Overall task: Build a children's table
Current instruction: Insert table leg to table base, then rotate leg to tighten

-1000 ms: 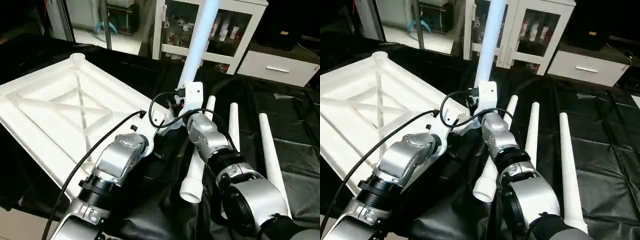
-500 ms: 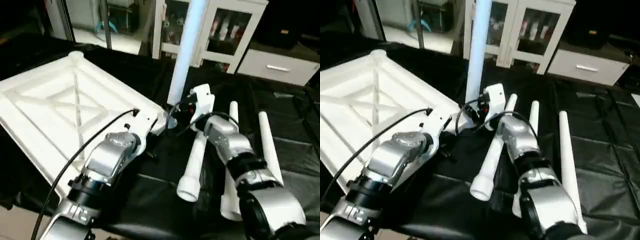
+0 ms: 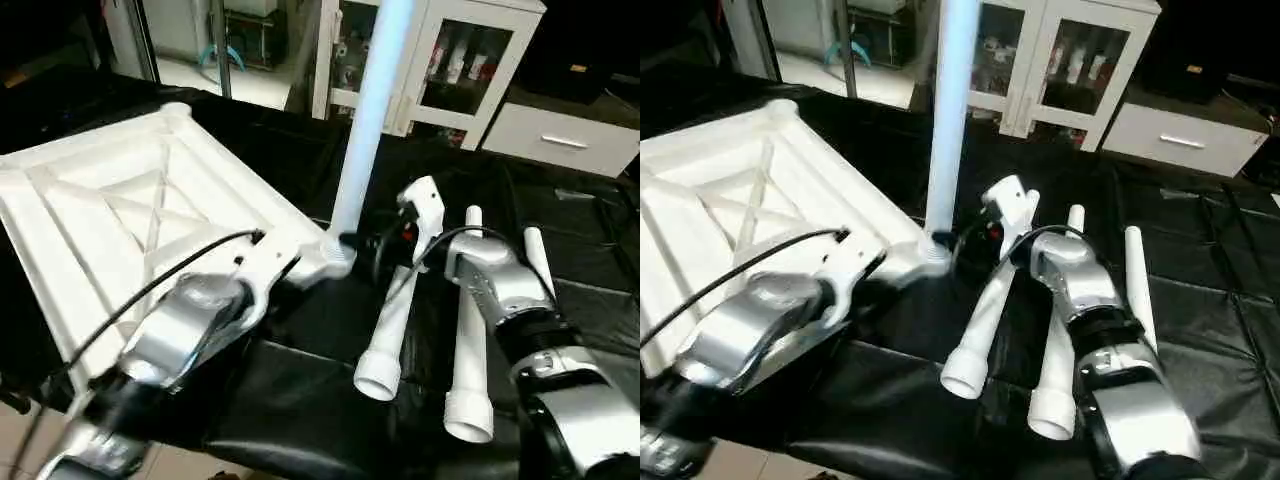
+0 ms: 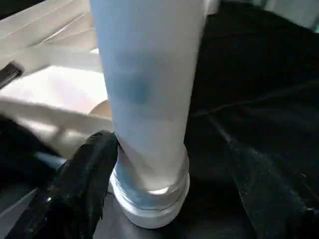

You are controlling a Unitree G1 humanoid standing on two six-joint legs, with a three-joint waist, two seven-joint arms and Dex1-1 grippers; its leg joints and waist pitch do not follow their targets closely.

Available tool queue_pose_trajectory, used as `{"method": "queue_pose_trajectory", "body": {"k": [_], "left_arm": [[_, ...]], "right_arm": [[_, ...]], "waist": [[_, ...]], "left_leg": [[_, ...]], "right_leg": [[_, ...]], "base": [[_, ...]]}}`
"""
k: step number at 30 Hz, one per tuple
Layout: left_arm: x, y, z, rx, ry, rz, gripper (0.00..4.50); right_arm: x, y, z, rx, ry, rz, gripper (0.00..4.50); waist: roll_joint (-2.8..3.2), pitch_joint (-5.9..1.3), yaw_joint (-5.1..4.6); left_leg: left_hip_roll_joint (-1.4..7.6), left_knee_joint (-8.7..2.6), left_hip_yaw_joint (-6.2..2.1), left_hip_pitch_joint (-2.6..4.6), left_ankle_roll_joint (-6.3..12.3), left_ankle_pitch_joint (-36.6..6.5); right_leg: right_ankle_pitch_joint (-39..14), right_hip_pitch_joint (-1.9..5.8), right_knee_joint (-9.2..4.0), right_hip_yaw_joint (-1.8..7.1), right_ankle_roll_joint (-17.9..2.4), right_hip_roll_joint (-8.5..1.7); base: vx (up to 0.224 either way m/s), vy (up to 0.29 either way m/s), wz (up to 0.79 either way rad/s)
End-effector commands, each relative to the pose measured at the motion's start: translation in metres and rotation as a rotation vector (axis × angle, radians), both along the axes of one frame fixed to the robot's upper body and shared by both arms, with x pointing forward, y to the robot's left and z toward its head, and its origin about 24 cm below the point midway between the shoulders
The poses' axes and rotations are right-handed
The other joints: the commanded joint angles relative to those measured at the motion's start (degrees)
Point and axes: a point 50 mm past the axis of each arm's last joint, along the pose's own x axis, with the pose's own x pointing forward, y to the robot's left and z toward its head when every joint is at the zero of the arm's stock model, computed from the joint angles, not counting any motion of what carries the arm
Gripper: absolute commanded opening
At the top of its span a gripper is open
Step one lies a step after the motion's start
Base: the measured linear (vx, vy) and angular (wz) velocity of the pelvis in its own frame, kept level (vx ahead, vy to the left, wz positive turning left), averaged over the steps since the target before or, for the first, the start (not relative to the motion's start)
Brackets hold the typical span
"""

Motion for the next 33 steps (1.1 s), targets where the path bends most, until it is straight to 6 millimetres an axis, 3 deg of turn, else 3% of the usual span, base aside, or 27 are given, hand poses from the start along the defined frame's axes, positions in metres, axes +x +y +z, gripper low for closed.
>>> {"method": "queue_pose_trajectory", "body": {"k": [1,2,8,19,24,27,28,33], "left_arm": [[-0.008,-0.011,0.002,-0.047,0.020,-0.101,0.00],[-0.010,-0.009,0.003,-0.045,0.017,-0.120,0.00],[-0.019,-0.005,0.007,-0.047,0.037,-0.251,0.00],[-0.029,-0.005,0.010,-0.053,0.067,-0.409,0.00],[-0.028,-0.003,0.010,-0.041,0.065,-0.413,0.00],[-0.026,-0.002,0.010,-0.034,0.062,-0.415,0.00],[-0.026,-0.002,0.010,-0.032,0.062,-0.418,0.00],[-0.026,-0.001,0.009,-0.029,0.063,-0.422,0.00]], "right_arm": [[-0.002,-0.009,-0.001,-0.041,0.007,0.002,3.78],[-0.004,-0.009,-0.001,-0.044,0.010,0.027,3.78],[-0.017,-0.008,-0.003,-0.071,0.022,0.181,3.78],[-0.031,-0.005,-0.007,-0.106,0.001,0.346,3.78],[-0.034,-0.005,-0.009,-0.134,0.000,0.384,3.78],[-0.036,-0.008,-0.010,-0.156,-0.002,0.408,3.62],[-0.036,-0.008,-0.011,-0.163,-0.003,0.415,3.35],[-0.038,-0.013,-0.012,-0.191,-0.001,0.435,3.06]], "waist": [[0.42,-3.48,0.28],[0.18,-3.45,0.33],[0.22,-3.50,0.81],[0.34,-3.20,1.52],[0.28,-3.11,1.39],[0.21,-3.26,1.44],[0.24,-3.37,1.43],[0.20,-3.39,1.43]], "left_leg": [[2.14,-3.65,-0.22,0.05,3.64,-4.7],[2.10,-3.65,-0.19,0.01,3.71,-4.5],[2.05,-3.54,-0.19,0.15,3.81,-3.6],[2.27,-3.78,-0.14,0.43,1.80,-6.9],[2.32,-4.00,-0.42,0.33,0.36,-9.8],[2.30,-3.87,-0.40,0.27,0.65,-8.4],[2.26,-3.77,-0.40,0.21,1.03,-6.9],[2.22,-3.68,-0.36,0.13,1.51,-6.3]], "right_leg": [[-7.5,4.10,-3.11,3.21,-13.1,-3.49],[-7.3,4.10,-3.12,3.18,-13.2,-3.43],[-5.7,4.08,-2.82,3.16,-13.6,-3.35],[-9.8,3.79,-3.12,3.32,-12.4,-3.50],[-14.6,4.00,-3.62,3.32,-10.6,-3.71],[-13.0,4.04,-3.37,3.35,-10.7,-3.70],[-10.7,4.11,-3.09,3.31,-11.3,-3.59],[-9.7,4.22,-2.99,3.26,-11.9,-3.59]], "base": [[0.000,0.000,0.00],[0.000,0.000,0.00],[0.000,0.000,0.00],[0.000,0.000,0.00],[0.000,0.000,0.00],[0.000,0.000,0.00],[0.000,0.000,0.00],[0.000,0.000,0.00]]}}
